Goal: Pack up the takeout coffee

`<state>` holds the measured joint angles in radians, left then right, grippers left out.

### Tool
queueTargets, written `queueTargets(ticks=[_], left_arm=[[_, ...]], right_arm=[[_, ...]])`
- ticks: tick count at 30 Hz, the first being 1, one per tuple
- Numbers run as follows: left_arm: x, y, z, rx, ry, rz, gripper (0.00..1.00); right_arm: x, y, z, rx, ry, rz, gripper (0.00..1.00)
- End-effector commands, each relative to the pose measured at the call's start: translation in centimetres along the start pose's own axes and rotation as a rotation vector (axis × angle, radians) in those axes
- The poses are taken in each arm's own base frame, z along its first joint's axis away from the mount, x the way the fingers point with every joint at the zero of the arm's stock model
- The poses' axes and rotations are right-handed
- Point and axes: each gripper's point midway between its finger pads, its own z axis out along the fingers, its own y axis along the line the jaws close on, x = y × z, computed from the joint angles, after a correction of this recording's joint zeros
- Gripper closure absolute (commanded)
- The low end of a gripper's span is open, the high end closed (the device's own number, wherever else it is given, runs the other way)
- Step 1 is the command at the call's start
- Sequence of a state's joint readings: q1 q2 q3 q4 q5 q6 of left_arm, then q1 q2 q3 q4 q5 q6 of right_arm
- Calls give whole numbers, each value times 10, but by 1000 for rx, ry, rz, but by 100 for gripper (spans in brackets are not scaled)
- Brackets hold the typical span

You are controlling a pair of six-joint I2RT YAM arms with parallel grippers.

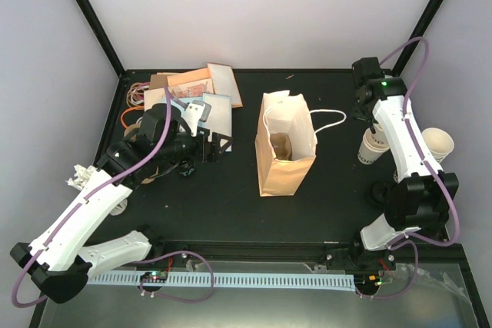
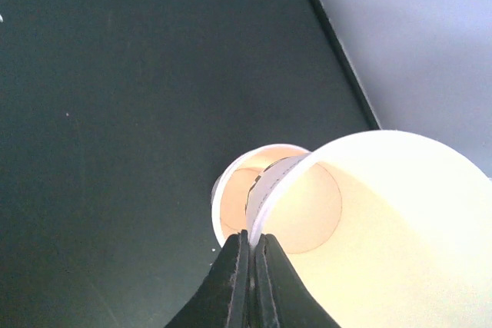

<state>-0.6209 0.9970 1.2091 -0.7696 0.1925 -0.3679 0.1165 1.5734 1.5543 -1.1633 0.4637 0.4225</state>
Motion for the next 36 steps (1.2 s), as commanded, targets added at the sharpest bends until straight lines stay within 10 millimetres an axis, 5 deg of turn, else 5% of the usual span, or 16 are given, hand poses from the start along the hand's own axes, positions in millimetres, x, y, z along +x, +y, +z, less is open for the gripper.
queueTargets(ticks=[1, 7, 14, 24, 30, 36], left_arm=[[-19, -11, -8, 39, -52, 12, 13], [-18, -9, -7, 35, -52, 20, 13], [-16, -11, -2, 56, -65, 39, 8], [-18, -16, 6, 107, -103, 31, 1], [-11, -50, 29, 231, -64, -46, 2], [-6, -71, 61, 120, 13, -105, 2]], right_arm=[[-10, -20, -31, 56, -41, -10, 99], [-13, -9, -84, -45, -93, -58, 99], [56, 16, -119, -261, -73, -143, 99], [153, 22, -113, -452, 77, -173, 99], [183, 47, -102, -547, 116, -196, 99], [196, 64, -89, -597, 89, -194, 99]])
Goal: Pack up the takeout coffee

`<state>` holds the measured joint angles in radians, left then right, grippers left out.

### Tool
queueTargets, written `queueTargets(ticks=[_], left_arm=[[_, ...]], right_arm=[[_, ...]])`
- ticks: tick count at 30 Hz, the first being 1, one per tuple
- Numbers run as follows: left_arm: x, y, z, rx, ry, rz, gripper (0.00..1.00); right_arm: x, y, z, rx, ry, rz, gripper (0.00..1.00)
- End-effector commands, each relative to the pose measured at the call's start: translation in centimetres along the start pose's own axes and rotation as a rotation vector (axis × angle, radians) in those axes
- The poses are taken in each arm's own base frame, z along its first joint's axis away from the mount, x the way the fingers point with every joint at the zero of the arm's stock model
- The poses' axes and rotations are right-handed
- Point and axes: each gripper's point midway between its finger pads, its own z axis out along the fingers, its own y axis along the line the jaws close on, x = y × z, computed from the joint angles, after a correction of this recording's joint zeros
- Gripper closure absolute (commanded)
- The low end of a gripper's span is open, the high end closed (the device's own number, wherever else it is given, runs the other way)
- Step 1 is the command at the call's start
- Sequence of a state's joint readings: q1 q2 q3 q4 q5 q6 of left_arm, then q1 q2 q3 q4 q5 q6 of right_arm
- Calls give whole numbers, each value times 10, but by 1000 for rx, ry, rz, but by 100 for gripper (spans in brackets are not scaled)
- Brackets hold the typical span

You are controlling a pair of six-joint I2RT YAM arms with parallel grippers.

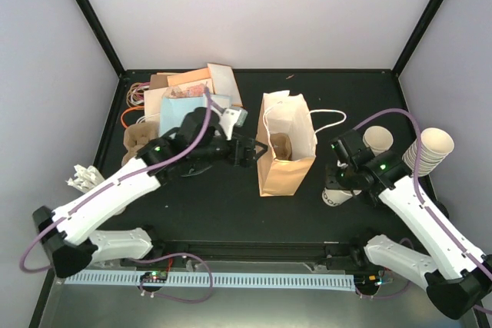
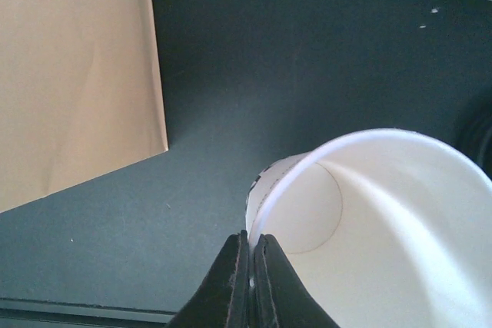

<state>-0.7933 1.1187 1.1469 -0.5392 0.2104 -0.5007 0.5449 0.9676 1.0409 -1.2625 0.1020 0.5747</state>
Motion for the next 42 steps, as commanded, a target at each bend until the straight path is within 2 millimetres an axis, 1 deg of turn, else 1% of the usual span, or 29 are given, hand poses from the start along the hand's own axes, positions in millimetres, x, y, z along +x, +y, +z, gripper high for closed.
queueTargets(ticks=[1, 2, 3, 4, 5, 8, 12, 14, 17, 20, 22, 25, 27, 29, 34, 35, 36, 37, 40, 42], left_arm=[[-19, -18, 16, -60, -21, -85, 2], [-16, -16, 22, -87, -8, -105, 2], [-20, -17, 23, -101, -13, -122, 2], [-20, -12, 30, -131, -9, -138, 2], [-22, -7, 32, -160, -16, -155, 2], [-31, 2, 34, -220, -61, -159, 3], [-38, 18, 39, -339, -55, -149, 11], [-39, 18, 44, -360, -35, -147, 14], [-42, 13, 51, -351, -32, -154, 14], [-46, 12, 56, -368, -40, -146, 15], [-48, 12, 59, -383, -35, -147, 18], [-48, 18, 64, -434, -15, -152, 26], [-51, 21, 68, -454, -27, -145, 34], [-59, 24, 68, -473, -64, -118, 49], [-89, 37, 56, -536, -151, -82, 88], [-95, 40, 55, -535, -158, -81, 95], [-100, 43, 54, -534, -162, -81, 98], [-104, 47, 54, -536, -165, -83, 98], [-115, 57, 54, -538, -175, -80, 98], [-119, 65, 56, -537, -178, -78, 99]], right_arm=[[-6, 18, 9, -98, -79, 20, 99], [-4, 19, 13, -106, -83, 17, 98], [-2, 20, 16, -109, -87, 13, 98], [0, 19, 19, -108, -92, 10, 98], [2, 18, 22, -102, -94, 4, 98], [3, 23, 19, -102, -120, -13, 98], [5, 25, 22, -83, -123, -32, 98], [5, 26, 22, -74, -126, -41, 97], [6, 28, 21, -64, -136, -51, 97], [7, 29, 22, -53, -133, -58, 97], [9, 30, 23, -47, -132, -64, 97], [8, 33, 22, -47, -138, -73, 97], [8, 36, 21, -49, -142, -82, 96], [7, 39, 21, -51, -142, -91, 96], [6, 47, 21, -40, -148, -125, 96], [6, 49, 20, -39, -151, -132, 96], [5, 51, 20, -40, -155, -139, 96], [5, 55, 20, -44, -155, -148, 96], [3, 65, 19, -48, -164, -178, 96], [3, 75, 19, -60, -173, -208, 96]])
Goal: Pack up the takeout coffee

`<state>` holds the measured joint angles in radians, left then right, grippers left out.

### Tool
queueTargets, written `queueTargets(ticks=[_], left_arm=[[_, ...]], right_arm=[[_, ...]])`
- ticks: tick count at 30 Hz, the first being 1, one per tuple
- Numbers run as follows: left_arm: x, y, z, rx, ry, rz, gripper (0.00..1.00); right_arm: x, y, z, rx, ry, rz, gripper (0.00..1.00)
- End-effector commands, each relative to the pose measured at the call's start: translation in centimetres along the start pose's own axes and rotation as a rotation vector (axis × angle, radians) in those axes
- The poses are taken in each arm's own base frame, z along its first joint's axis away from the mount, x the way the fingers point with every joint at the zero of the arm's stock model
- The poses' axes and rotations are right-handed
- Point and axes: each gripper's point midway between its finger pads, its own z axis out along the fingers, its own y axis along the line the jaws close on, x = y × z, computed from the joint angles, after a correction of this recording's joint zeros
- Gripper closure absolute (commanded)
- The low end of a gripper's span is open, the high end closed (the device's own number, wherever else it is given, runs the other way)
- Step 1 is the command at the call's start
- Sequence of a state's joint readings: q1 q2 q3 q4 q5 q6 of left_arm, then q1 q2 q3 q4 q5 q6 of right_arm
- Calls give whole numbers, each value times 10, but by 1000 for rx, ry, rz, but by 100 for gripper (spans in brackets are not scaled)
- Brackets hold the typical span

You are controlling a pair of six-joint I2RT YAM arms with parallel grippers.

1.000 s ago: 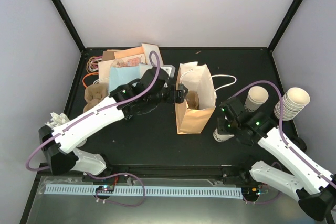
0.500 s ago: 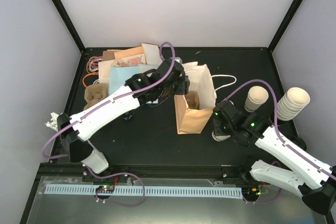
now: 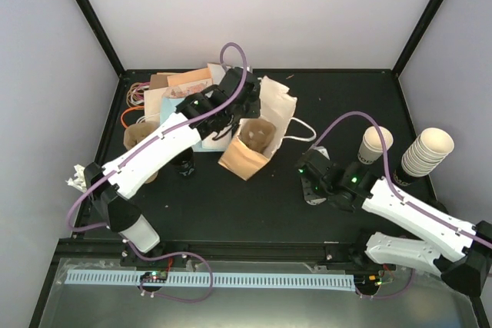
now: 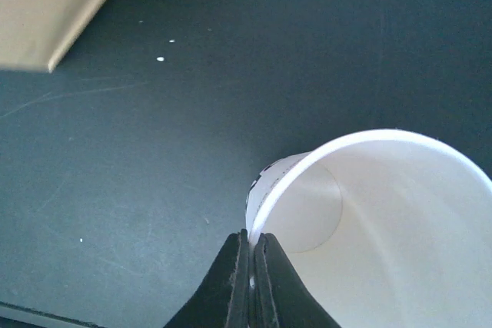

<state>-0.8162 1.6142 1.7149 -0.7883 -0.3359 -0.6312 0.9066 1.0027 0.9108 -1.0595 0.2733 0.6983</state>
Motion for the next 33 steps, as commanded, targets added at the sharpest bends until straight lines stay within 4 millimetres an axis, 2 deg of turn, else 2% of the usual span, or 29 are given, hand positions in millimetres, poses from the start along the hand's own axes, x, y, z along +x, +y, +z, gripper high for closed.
queueTargets(ticks=[1, 7, 9, 12, 17, 20, 25, 33], left_arm=[[-26, 6, 9, 12, -50, 8, 98], [-44, 20, 30, 37, -63, 0, 99], [-49, 26, 35, 35, -63, -9, 98], [-54, 31, 38, 63, -57, -32, 98], [-60, 25, 33, 119, -62, -40, 98], [-62, 18, 29, 164, -57, -46, 98], [-62, -10, 22, 319, -27, -95, 98], [-67, -38, 21, 452, -7, -135, 98]], right_arm=[[-20, 22, -7, -27, -81, -25, 96], [-27, 67, 0, -101, -110, -152, 96], [-32, 77, 0, -89, -131, -198, 96], [-37, 93, 1, -95, -145, -258, 96], [-37, 115, 6, -166, -145, -297, 95], [-35, 121, 11, -187, -138, -301, 94], [-28, 125, 25, -179, -107, -328, 94], [-20, 113, 44, -96, -85, -373, 93]])
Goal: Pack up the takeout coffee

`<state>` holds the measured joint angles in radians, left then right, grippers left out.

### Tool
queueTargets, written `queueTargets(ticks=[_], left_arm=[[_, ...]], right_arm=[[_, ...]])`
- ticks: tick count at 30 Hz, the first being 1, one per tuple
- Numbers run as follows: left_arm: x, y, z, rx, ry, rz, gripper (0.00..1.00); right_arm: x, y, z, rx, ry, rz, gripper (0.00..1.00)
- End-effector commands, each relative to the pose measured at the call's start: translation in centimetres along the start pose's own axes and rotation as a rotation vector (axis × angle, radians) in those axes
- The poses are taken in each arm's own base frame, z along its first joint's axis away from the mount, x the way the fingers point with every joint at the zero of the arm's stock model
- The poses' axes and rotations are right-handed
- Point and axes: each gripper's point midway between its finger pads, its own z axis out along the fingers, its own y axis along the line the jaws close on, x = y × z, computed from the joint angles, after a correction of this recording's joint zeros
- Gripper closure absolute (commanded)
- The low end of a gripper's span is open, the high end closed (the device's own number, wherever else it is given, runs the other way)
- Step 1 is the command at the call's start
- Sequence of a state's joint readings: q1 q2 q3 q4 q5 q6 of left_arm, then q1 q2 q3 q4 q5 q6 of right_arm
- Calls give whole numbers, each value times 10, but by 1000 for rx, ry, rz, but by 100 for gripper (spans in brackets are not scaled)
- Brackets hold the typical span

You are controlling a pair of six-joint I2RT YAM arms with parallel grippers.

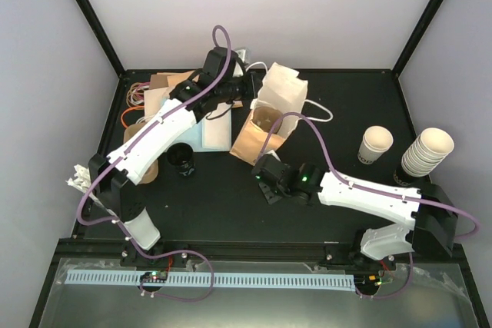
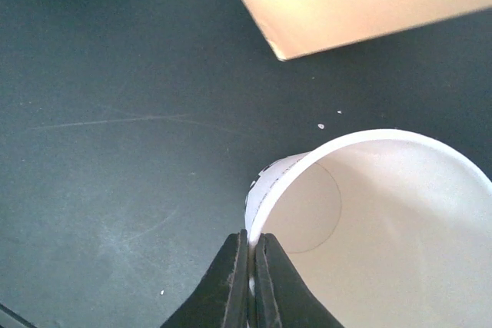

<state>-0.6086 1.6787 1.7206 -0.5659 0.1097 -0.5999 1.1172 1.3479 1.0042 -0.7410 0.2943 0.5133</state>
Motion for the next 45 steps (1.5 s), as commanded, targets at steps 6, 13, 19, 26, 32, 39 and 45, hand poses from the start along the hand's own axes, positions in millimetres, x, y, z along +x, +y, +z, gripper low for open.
queueTargets(ticks=[6, 13, 19, 26, 32, 39, 45], left_arm=[[-26, -43, -2, 180, -43, -26, 98], [-26, -41, 4, 178, -48, -18, 98], [-24, -35, 6, 149, -48, -8, 96], [-23, -27, 8, 122, -49, -2, 93], [-22, -31, 10, 145, -40, -13, 94], [-23, -32, 8, 143, -46, -8, 98], [-21, -35, 11, 165, -35, -31, 98]], right_arm=[[7, -5, 12, 58, 9, -45, 93], [9, -2, 15, 73, 19, -70, 90], [9, -2, 15, 81, 21, -74, 77], [2, -7, 2, 95, -5, -67, 65], [-17, -10, -25, 83, -69, -51, 48], [-60, -22, -94, 40, -206, 10, 33], [-106, -83, -154, 21, -303, 291, 23]])
